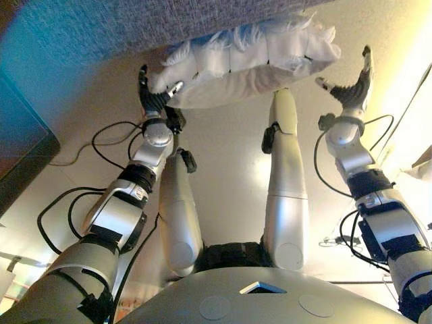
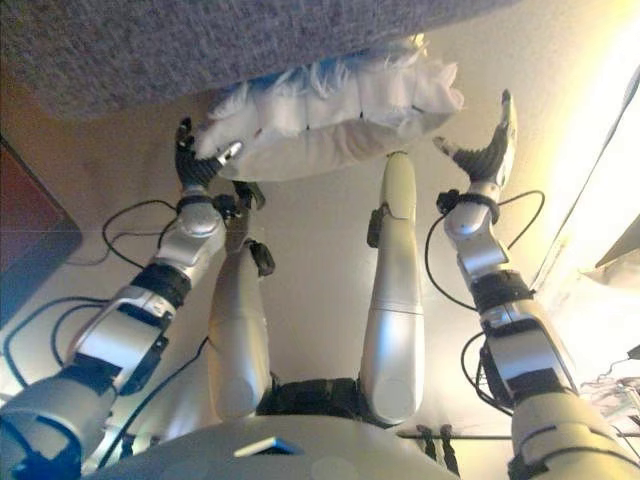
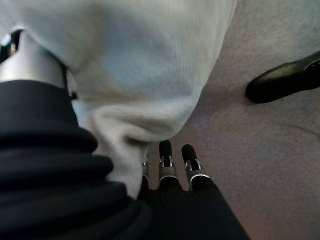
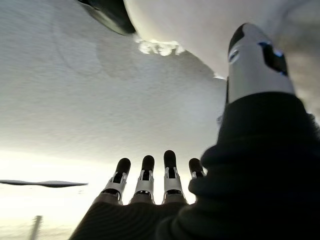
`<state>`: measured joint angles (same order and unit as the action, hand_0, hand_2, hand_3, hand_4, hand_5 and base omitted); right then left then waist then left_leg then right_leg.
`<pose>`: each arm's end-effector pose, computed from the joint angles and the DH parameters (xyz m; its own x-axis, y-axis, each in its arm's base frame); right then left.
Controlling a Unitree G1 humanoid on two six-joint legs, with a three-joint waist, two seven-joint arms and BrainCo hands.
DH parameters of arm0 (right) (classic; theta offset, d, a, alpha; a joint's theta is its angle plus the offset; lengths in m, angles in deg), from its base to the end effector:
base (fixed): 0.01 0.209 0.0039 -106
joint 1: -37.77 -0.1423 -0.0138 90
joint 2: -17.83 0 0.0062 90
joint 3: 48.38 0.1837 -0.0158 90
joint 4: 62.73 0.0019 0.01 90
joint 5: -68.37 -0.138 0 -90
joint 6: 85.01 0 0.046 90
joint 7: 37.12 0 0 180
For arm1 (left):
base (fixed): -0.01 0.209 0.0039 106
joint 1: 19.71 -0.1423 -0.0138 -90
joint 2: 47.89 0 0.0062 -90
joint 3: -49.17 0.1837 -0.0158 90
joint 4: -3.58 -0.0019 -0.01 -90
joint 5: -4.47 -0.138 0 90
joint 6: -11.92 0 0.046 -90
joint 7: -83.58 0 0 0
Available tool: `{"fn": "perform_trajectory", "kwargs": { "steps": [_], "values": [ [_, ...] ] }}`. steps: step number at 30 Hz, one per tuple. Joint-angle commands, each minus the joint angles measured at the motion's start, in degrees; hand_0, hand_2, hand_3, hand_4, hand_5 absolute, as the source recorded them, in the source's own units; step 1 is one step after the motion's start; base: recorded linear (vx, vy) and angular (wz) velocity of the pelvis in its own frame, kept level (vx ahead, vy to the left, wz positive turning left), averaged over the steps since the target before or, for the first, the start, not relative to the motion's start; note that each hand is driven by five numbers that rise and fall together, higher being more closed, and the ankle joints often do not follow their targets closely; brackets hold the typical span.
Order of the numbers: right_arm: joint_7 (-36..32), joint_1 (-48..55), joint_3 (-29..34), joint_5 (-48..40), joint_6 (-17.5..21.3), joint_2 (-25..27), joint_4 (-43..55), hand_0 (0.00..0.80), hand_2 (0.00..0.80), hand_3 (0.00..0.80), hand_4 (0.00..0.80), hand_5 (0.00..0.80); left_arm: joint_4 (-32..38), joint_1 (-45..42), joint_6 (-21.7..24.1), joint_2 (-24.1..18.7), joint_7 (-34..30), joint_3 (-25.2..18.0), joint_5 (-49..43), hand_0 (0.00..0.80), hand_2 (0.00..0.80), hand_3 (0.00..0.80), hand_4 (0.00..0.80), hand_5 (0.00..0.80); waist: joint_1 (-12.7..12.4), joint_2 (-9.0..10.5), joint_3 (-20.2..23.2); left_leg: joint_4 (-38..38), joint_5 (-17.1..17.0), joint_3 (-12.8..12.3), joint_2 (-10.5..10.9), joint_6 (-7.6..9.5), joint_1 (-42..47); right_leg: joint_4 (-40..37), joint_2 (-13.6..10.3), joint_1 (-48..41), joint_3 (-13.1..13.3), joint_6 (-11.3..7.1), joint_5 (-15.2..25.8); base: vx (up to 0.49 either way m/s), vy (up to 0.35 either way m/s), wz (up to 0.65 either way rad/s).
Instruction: Pick up the cushion and take it to the sofa
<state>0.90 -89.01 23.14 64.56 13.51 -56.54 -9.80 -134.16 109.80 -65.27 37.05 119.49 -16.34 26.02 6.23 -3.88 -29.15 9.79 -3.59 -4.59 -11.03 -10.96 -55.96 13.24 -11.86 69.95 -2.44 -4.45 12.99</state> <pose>0.3126 -0.2179 0.1074 0.8398 -0.3840 0.3837 0.5311 0.7277 -0.4341 0.3167 0.1687 0.0726 0.9147 0.3890 0.1092 -0.4038 0.8905 0.2099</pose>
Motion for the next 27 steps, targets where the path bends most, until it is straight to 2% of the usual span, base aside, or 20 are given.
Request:
{"fn": "perform_trajectory", "kwargs": {
  "steps": [1,9,15,19,23,24,25,26,27],
  "values": [
    [-1.88,-1.36,-1.48,2.35,2.09,4.09,4.24,0.0,0.0,0.0,0.0,0.0,2.48,-0.31,0.82,-4.75,-0.01,-4.57,1.05,0.0,0.0,0.0,0.0,0.0,-1.52,2.0,-0.64,7.1,-1.34,4.53,-1.5,0.89,-12.59,6.31,-1.61,1.93,0.79,-5.4,-7.6,-0.018,-0.087,0.23],
    [-7.24,-5.55,-2.26,1.93,1.51,7.66,4.31,0.0,0.0,0.0,0.0,0.0,4.46,2.01,-0.32,-7.79,-3.05,-4.03,0.95,0.0,0.0,0.0,0.0,0.0,-3.25,3.31,-0.64,7.15,-1.93,6.7,-1.11,0.95,-18.31,6.65,-2.37,6.11,-0.62,-5.91,-7.38,0.001,-0.047,0.16],
    [-11.61,-9.27,-4.32,2.19,3.95,11.95,4.31,0.0,0.0,0.0,0.0,0.0,6.23,5.01,-0.58,-12.06,-6.52,-1.59,-4.58,0.0,0.0,0.0,0.0,0.0,-3.94,3.63,-0.64,9.14,-1.6,8.79,-0.47,0.83,-22.94,7.93,-3.11,10.45,-0.7,-6.47,-6.83,0.019,0.009,0.1],
    [-15.32,-12.64,-6.38,1.06,6.09,14.27,5.84,0.0,0.0,0.0,0.0,0.0,8.08,8.96,-1.65,-14.5,-14.42,1.33,-0.89,0.0,0.0,0.0,0.0,0.0,-4.09,3.68,-0.64,9.36,-1.59,9.26,-0.39,0.77,-25.04,7.89,-3.68,12.34,-0.79,-7.01,-6.54,0.034,0.032,0.09],
    [-22.67,-14.47,-7.49,-1.23,7.94,14.57,8.88,0.0,0.0,0.0,0.0,0.0,11.0,10.62,-2.71,-13.92,-28.44,3.21,9.01,0.0,0.0,0.0,0.0,0.0,-4.21,3.7,-0.64,9.42,-1.47,9.78,0.11,0.88,-26.26,7.45,-4.03,13.41,-0.81,-7.44,-6.23,0.05,0.022,0.1],
    [-25.66,-14.37,-7.62,-2.35,8.2,14.48,9.93,0.0,0.0,0.0,0.0,0.0,12.31,10.24,25.99,-13.42,-39.87,3.48,9.41,0.0,0.0,0.0,0.0,0.0,-4.26,3.72,-0.64,9.49,-1.16,9.89,0.12,0.87,-26.11,7.38,-4.11,13.2,-0.82,-7.57,-6.43,0.045,0.043,0.09],
    [-28.04,-14.48,-7.94,-2.68,9.19,14.09,9.85,0.0,0.0,0.0,0.0,0.0,13.39,12.47,23.31,-14.14,-44.97,3.43,12.5,0.0,0.0,0.0,0.0,0.0,-4.01,3.63,-0.64,9.29,-1.4,9.84,0.05,0.7,-26.34,7.56,-4.14,13.56,-0.53,-7.67,-6.29,0.054,0.097,0.09],
    [-29.99,-14.62,-8.89,-2.97,10.8,13.71,9.12,0.0,0.0,0.0,0.0,0.0,14.62,16.38,-9.39,-15.65,-40.93,3.9,16.84,0.0,0.0,0.0,0.0,0.0,-3.76,3.47,-0.64,9.4,-1.22,9.44,-0.18,0.32,-26.07,8.13,-4.22,13.54,-0.15,-7.8,-6.59,0.031,0.081,0.11],
    [-31.46,-15.91,-10.1,-5.19,10.85,14.4,9.53,0.0,0.0,0.0,0.0,0.0,14.83,18.13,-10.46,-16.68,-43.99,4.95,18.95,0.0,0.0,0.0,0.0,0.0,-3.9,3.32,-0.64,9.89,-1.3,9.23,0.03,0.22,-26.34,8.18,-4.58,13.74,-0.24,-7.83,-6.48,0.024,0.04,0.16]
  ]
}}
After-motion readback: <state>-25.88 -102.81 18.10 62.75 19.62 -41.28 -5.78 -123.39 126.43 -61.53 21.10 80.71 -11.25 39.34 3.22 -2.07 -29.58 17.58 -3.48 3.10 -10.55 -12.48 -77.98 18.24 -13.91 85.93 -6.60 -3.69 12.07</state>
